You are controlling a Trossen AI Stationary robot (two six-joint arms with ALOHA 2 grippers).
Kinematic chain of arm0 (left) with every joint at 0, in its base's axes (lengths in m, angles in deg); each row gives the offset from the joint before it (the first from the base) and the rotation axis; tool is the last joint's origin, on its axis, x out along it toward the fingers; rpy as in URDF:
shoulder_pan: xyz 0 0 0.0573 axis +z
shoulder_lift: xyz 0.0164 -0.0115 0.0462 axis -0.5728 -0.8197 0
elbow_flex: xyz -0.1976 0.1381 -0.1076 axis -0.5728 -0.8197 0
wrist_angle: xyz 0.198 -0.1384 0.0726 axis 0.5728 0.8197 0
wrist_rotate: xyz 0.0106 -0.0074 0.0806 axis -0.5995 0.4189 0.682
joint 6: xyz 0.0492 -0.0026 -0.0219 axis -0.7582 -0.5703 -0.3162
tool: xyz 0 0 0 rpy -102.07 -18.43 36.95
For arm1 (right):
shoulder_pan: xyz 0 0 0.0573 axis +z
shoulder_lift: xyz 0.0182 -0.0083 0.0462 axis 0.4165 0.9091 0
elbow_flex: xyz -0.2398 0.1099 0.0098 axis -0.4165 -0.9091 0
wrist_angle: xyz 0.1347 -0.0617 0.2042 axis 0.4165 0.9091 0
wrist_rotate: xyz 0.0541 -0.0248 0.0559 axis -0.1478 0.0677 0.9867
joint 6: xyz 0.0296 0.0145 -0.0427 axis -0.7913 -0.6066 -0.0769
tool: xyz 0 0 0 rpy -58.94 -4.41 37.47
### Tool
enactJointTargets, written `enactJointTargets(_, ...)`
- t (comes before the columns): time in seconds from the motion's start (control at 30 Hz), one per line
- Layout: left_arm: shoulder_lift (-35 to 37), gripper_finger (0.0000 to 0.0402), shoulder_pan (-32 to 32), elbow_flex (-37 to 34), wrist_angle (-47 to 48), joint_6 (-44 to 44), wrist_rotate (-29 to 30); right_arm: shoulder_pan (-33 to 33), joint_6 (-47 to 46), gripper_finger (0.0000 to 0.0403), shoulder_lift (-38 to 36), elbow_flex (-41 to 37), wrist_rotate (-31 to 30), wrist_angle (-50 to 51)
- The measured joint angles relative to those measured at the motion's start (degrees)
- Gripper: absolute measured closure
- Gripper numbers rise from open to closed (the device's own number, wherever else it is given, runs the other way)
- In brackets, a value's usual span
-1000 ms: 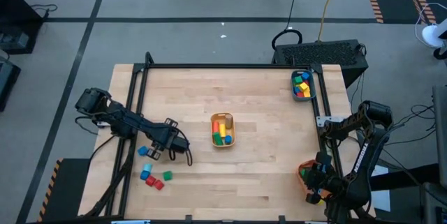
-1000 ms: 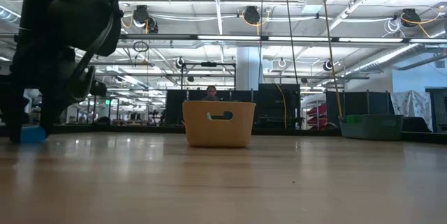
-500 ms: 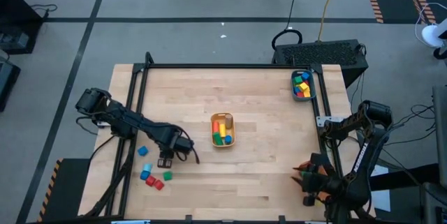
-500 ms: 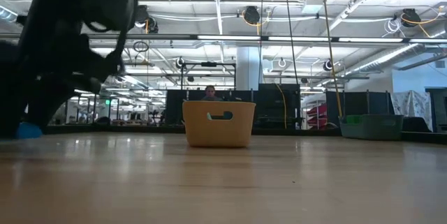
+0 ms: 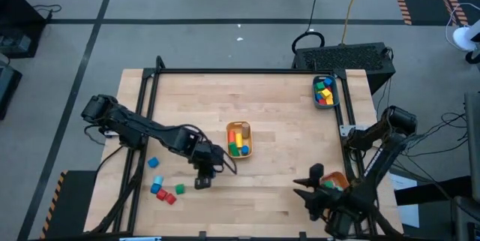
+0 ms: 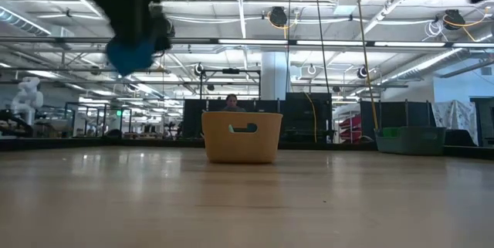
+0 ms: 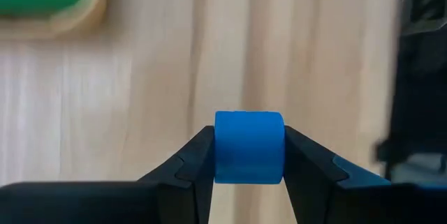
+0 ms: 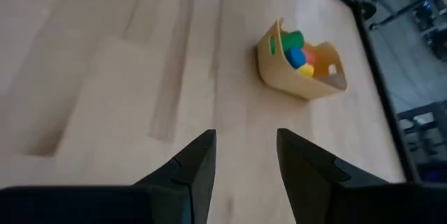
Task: Sort blocks by size
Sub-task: Put the blue half-circle block into the orange bin
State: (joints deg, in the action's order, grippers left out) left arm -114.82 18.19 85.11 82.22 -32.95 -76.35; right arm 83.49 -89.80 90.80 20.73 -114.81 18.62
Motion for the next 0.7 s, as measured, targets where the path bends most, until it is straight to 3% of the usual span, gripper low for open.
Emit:
enactJointTargets(0.3,0.02,0.0266,2.44,6.00,-2.25,0.09,-0.50,-8.62,27.86,0.0266,0.00,0.00,1.02,-18.53)
enactJointTargets(0.4,0.01,0.0266,4.02,6.12,-4.04,0.09,-1.56,-11.75,36.15,0.0266,0.00,0.00,4.15,-25.29)
enactJointTargets(0.53,-1.11,0.0266,5.76,6.12,-7.82,0.09,-4.02,-16.59,43.43,0.0266,0.00,0.00,9.38,-31.53)
enactJointTargets(0.7,-3.80,0.0266,6.88,6.18,-15.39,-0.21,-7.62,-21.65,48.91,0.0266,0.00,0.00,9.92,-37.43)
